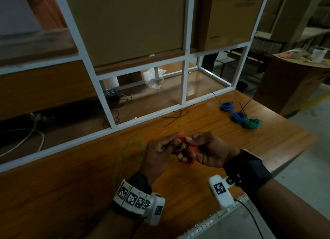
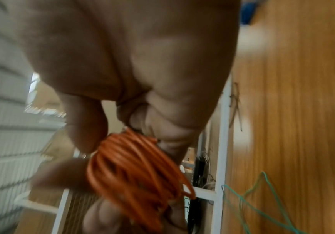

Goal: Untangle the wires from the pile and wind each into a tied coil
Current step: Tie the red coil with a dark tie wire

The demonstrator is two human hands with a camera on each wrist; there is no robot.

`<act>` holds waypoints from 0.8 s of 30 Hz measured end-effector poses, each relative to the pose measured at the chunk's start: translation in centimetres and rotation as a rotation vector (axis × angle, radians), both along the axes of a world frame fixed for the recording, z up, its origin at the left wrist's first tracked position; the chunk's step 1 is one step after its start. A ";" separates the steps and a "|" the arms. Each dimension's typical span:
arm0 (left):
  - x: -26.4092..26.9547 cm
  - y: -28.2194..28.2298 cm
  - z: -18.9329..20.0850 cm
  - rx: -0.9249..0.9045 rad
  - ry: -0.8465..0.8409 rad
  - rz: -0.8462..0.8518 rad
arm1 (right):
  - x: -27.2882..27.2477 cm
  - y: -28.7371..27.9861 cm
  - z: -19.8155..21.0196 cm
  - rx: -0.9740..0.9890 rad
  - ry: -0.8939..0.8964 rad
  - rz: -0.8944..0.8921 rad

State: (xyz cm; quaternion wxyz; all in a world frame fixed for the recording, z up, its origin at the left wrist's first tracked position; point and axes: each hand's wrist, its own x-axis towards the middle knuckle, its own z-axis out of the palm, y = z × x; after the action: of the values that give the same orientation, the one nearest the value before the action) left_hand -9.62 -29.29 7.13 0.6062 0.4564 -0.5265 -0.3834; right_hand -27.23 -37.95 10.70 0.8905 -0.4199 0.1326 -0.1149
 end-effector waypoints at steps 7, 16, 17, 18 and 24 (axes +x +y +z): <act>-0.3 -0.1 0.9 -0.071 -0.127 0.295 | 1.1 1.9 1.1 -0.719 0.344 -0.532; -0.2 0.3 0.4 0.071 -0.094 0.327 | 1.0 3.0 -1.4 -0.863 0.268 -0.620; -0.5 0.5 0.4 0.085 -0.072 0.308 | 0.7 2.8 -1.6 -0.865 0.275 -0.639; -0.9 0.6 0.4 0.102 -0.055 0.277 | 0.4 2.4 -1.8 -0.877 0.293 -0.652; -1.1 0.3 2.7 0.404 -0.102 0.162 | -2.7 -0.4 -1.8 -1.043 0.410 -0.590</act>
State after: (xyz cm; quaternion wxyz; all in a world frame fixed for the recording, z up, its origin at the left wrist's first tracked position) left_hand -10.76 -29.00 9.83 0.5039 0.6282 -0.4304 -0.4077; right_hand -29.91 -38.36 8.91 0.4559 -0.7580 0.3372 -0.3224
